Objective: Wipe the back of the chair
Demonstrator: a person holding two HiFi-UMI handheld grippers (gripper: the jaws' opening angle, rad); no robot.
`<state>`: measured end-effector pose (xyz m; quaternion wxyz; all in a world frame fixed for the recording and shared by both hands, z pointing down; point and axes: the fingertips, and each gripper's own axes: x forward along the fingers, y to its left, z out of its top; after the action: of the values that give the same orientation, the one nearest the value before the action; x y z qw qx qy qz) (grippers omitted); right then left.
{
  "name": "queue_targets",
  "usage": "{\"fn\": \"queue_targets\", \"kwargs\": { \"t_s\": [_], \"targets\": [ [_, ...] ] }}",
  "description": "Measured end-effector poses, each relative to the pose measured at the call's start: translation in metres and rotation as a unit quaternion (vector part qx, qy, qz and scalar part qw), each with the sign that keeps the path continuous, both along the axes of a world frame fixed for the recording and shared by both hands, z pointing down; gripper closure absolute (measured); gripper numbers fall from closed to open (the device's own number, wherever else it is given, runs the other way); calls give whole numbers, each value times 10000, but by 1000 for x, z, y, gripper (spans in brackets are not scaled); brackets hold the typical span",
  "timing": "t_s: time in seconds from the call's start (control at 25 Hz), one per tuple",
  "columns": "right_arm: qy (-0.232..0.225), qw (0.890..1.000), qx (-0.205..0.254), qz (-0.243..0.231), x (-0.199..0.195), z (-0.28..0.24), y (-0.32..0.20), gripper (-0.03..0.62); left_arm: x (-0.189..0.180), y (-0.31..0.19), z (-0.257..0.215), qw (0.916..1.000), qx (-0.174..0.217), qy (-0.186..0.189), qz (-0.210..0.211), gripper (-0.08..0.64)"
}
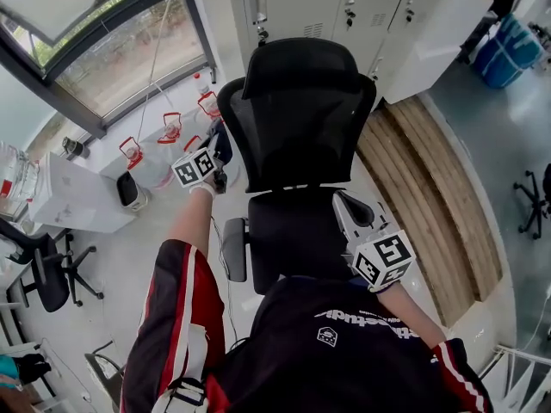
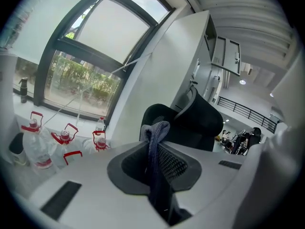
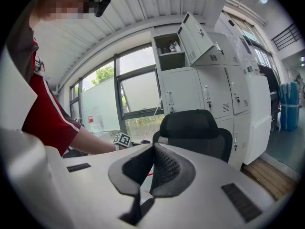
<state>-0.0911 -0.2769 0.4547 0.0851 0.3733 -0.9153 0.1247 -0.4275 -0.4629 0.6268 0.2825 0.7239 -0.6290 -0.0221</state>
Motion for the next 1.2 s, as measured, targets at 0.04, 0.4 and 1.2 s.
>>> {"fn": "queue_targets", "kwargs": {
  "t_s": [0.04,0.4,1.2],
  "targets": [
    [-4,10000,4,15,2,0,-1,577,4,1,4,10000,-26,-8,10,503],
    [51,9998,-103,155,23,9,-5,577,20,15,55,9987,-484,91,-156,503],
    [247,9941,-367,989,107,49,-55,577,55,0,104,9931,-955,-655,-207,503]
  ]
}}
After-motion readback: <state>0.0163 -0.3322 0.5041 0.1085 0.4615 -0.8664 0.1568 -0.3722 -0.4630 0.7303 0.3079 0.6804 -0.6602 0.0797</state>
